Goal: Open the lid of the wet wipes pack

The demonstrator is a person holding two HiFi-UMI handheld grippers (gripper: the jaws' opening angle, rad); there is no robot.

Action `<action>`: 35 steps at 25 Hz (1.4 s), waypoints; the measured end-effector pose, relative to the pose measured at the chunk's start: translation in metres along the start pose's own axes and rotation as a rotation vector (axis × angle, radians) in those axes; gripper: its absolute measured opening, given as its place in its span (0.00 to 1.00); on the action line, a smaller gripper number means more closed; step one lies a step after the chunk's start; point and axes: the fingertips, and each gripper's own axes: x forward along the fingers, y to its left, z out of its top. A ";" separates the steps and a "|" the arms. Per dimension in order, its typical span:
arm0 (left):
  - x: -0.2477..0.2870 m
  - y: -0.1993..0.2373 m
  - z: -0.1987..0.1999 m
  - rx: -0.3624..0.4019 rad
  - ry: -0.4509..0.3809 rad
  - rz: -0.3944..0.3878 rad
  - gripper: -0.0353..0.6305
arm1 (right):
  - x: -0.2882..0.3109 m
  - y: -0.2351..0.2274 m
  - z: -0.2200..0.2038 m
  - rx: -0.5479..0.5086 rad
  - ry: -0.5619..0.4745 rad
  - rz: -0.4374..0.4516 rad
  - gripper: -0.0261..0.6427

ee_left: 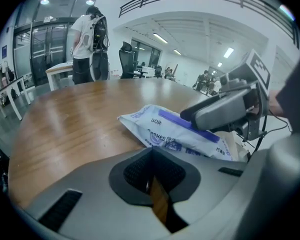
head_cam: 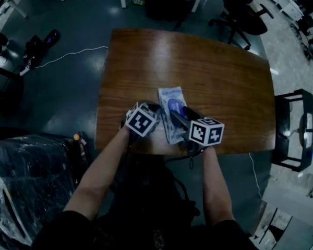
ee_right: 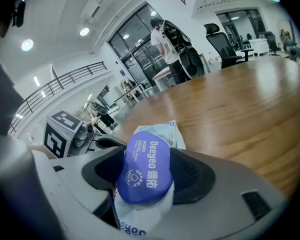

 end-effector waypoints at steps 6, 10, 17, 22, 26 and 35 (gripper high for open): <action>-0.025 0.016 0.024 -0.055 -0.111 0.085 0.06 | 0.000 0.001 0.001 -0.003 -0.006 0.017 0.49; -0.010 0.010 0.040 0.037 -0.080 0.086 0.06 | 0.000 0.001 -0.001 0.007 -0.008 0.027 0.49; 0.006 0.006 0.025 0.007 -0.004 0.054 0.06 | -0.002 0.001 0.000 0.039 -0.015 0.062 0.48; 0.007 0.009 0.021 -0.021 -0.002 0.051 0.06 | -0.005 0.002 0.003 0.084 -0.020 0.114 0.49; 0.007 0.007 0.020 -0.033 -0.009 0.023 0.06 | -0.016 0.002 0.009 0.085 -0.035 0.136 0.47; 0.002 0.013 0.016 -0.017 -0.004 0.067 0.06 | -0.061 -0.037 0.041 -0.109 -0.131 -0.118 0.20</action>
